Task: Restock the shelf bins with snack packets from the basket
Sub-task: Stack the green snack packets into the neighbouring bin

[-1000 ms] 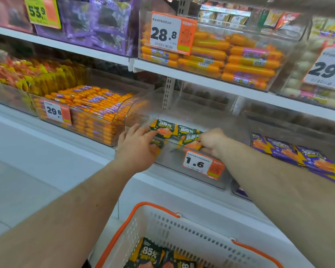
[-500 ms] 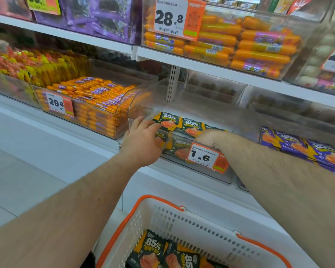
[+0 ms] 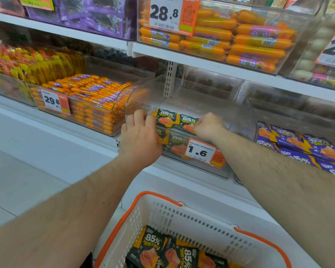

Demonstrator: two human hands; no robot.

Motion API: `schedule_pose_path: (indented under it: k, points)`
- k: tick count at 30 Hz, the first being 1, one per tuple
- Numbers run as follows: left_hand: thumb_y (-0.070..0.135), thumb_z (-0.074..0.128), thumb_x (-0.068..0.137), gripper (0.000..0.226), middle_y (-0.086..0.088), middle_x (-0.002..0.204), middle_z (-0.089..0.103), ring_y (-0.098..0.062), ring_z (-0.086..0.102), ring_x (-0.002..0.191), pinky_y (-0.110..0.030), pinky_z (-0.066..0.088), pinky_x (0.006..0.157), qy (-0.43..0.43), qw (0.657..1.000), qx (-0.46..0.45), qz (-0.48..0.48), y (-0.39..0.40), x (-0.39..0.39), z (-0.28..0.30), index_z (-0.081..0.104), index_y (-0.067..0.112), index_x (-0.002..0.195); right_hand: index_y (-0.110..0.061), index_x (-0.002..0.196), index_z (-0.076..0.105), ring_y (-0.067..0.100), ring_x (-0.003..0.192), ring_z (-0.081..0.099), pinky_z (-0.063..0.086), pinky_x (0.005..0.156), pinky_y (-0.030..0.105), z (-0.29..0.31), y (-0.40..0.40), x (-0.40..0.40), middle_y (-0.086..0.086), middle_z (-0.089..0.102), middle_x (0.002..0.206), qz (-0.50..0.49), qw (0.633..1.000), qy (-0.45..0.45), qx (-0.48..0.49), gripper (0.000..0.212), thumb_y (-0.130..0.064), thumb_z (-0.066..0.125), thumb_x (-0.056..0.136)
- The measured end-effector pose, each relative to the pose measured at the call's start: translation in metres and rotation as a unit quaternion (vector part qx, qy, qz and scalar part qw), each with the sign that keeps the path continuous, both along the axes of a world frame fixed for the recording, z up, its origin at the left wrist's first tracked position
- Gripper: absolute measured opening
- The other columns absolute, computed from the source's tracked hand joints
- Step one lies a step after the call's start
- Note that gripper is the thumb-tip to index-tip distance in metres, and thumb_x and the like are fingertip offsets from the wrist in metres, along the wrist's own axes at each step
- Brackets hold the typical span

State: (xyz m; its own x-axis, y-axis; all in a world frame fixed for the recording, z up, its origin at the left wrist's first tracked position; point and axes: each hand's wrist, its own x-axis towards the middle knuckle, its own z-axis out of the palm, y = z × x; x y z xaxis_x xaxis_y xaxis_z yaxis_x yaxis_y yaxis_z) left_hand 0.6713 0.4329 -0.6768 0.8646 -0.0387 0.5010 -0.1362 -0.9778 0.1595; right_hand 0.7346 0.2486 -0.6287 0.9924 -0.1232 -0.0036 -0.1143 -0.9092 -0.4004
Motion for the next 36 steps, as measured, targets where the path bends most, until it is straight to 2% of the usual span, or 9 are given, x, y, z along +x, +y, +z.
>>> schedule_pose_path:
  k: [3,5,8,11,16,20,28,31,36]
  points:
    - [0.023,0.058,0.083,0.02,-0.005,0.106,0.053,-0.027,0.052,0.094,-0.033,0.037,0.07,0.046,0.997,-0.028,-0.062,-0.013,-0.008,-0.002,0.048,0.017,0.1,-0.013,0.083,0.064,0.026,0.073,0.053,0.039,0.063,0.028,-0.001,0.002,-0.015,0.003,0.055,0.078,0.005,0.967,-0.244,-0.076,0.011,-0.014,0.054,0.085]
    - [0.024,0.054,0.086,0.011,-0.002,0.104,0.06,-0.026,0.056,0.093,-0.031,0.04,0.071,0.186,0.976,-0.009,-0.112,-0.021,-0.014,-0.01,0.047,0.024,0.093,-0.01,0.075,0.063,0.026,0.069,0.054,0.037,0.058,0.029,-0.01,0.008,-0.034,0.003,0.057,0.075,0.119,0.878,-0.459,-0.07,0.009,-0.012,0.056,0.079]
    - [0.027,0.052,0.089,0.01,-0.002,0.103,0.055,-0.023,0.051,0.093,-0.032,0.043,0.08,0.425,0.875,0.103,-0.208,-0.029,-0.02,-0.035,0.052,0.026,0.1,-0.005,0.067,0.062,0.031,0.063,0.055,0.043,0.058,0.036,-0.051,0.008,-0.067,0.01,0.058,0.068,0.27,0.788,-0.552,-0.028,0.005,-0.004,0.06,0.071]
    - [0.033,0.052,0.092,0.019,-0.004,0.102,0.056,-0.021,0.048,0.088,-0.035,0.042,0.08,0.548,0.786,0.188,-0.217,-0.036,-0.024,-0.058,0.055,0.015,0.098,-0.004,0.068,0.064,0.03,0.063,0.056,0.045,0.059,0.034,-0.125,-0.006,-0.096,0.009,0.059,0.069,0.29,0.84,-0.458,0.018,0.009,-0.006,0.057,0.074]
    - [0.033,0.049,0.097,0.041,-0.005,0.133,0.056,-0.022,0.055,0.114,-0.041,0.044,0.102,0.541,0.788,0.209,-0.206,-0.048,-0.03,-0.065,0.057,0.012,0.131,-0.016,0.075,0.062,0.021,0.077,0.055,0.05,0.069,0.031,-0.241,-0.043,-0.131,0.0,0.059,0.081,0.169,0.983,-0.067,-0.038,0.018,-0.023,0.048,0.084]
    - [0.034,0.051,0.096,0.039,-0.003,0.132,0.058,-0.023,0.055,0.118,-0.042,0.044,0.102,0.55,0.783,0.203,-0.209,-0.055,-0.027,-0.074,0.057,0.016,0.13,-0.021,0.099,0.061,0.021,0.093,0.059,0.052,0.079,0.032,-0.295,-0.078,-0.168,0.001,0.064,0.105,0.082,0.978,0.17,-0.092,0.016,-0.028,0.052,0.089]
    - [0.032,0.05,0.098,0.037,-0.001,0.131,0.057,-0.02,0.055,0.116,-0.037,0.044,0.1,0.56,0.771,0.22,-0.207,-0.068,-0.022,-0.083,0.055,0.018,0.132,-0.019,0.154,0.01,0.029,0.148,0.014,0.012,0.12,0.05,-0.345,-0.1,-0.206,0.007,0.013,0.161,0.068,0.903,0.384,-0.181,0.119,-0.074,0.067,0.064]
    - [0.031,0.05,0.098,0.038,-0.001,0.131,0.057,-0.02,0.055,0.116,-0.036,0.044,0.099,0.559,0.773,0.215,-0.207,-0.072,-0.02,-0.083,0.054,0.018,0.133,-0.017,0.15,0.02,0.03,0.141,0.029,0.028,0.115,0.048,-0.343,-0.095,-0.208,0.009,0.029,0.153,0.066,0.902,0.39,-0.174,0.11,-0.069,0.069,0.067]
    - [0.031,0.049,0.098,0.036,-0.001,0.129,0.058,-0.02,0.055,0.115,-0.037,0.045,0.1,0.554,0.777,0.206,-0.219,-0.074,-0.021,-0.077,0.055,0.017,0.132,-0.015,0.103,0.065,0.027,0.098,0.063,0.053,0.08,0.038,-0.314,-0.081,-0.206,0.006,0.067,0.108,0.18,0.883,0.365,-0.236,0.028,-0.035,0.052,0.088]
